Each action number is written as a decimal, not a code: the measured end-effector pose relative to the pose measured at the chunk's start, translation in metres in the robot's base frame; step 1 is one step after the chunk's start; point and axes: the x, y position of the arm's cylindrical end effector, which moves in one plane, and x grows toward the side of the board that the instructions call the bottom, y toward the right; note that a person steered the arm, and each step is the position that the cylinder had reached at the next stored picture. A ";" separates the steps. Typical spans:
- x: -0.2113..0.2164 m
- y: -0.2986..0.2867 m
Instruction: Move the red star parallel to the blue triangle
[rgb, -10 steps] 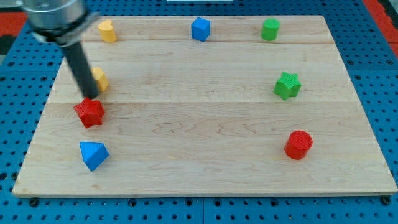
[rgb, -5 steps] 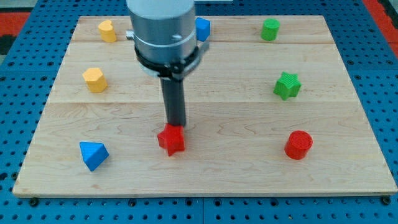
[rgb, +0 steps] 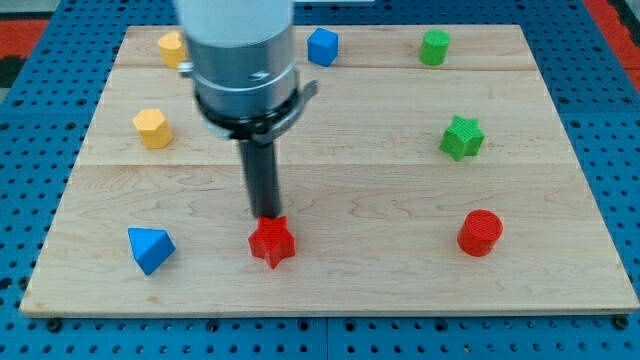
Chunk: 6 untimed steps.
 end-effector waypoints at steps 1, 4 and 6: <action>0.003 0.001; -0.016 0.024; -0.027 0.179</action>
